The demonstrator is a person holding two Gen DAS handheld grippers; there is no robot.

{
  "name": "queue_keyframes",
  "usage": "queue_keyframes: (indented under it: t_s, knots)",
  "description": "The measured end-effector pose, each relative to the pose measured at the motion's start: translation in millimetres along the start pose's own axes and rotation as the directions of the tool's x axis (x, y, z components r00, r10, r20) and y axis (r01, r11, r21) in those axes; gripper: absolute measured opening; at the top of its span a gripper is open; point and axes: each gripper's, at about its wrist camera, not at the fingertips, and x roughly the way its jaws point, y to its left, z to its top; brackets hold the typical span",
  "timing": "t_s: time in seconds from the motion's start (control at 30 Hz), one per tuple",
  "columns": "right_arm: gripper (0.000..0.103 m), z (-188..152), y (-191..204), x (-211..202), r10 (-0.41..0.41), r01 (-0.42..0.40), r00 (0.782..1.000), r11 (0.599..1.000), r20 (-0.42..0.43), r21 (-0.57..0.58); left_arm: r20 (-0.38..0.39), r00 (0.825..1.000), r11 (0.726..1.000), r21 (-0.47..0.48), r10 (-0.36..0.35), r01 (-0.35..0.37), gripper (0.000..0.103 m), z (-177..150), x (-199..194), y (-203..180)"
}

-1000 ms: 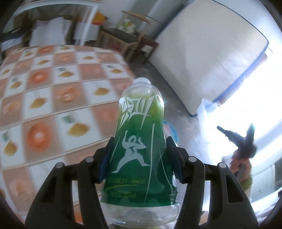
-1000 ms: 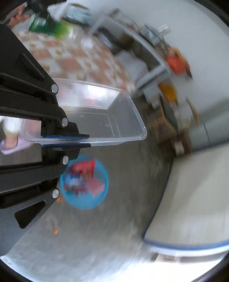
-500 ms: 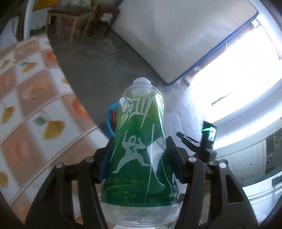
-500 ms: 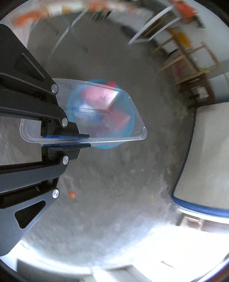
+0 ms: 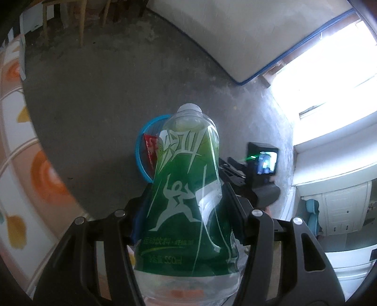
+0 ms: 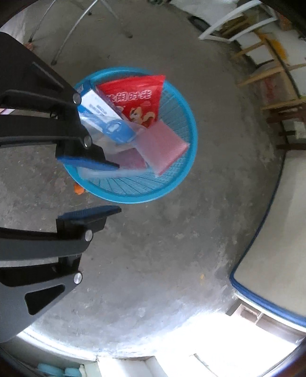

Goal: Collect trash

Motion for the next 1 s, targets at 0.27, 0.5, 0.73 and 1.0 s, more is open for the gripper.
queue_keyframes:
  t_s: [0.27,0.5,0.73,1.0]
  knots:
    - [0.031,-30,-44,-65,0.126,-0.144,0.985,0.977,0.117,0.161,-0.032,0.997,0.998,0.016,0.063,-0.063,0.055,22,40,-17]
    - [0.032,-55,-64,-85,0.151,-0.175,0.981,0.958,0.122,0.225,-0.005,0.995,0.993,-0.053,0.104,-0.104,0.082,41,71,-24]
    - [0.032,-82,-69,-90,0.166,-0.187,0.981,0.952,0.105,0.243,0.042,0.997,0.996,-0.061,0.06,-0.057,0.082,15,25,-16]
    - [0.032,-104,-52,-126,0.219,-0.243,0.966,0.95,0.138,0.195,0.209,0.976,0.996,0.048,0.066,-0.077,0.082,-40,-69,-30]
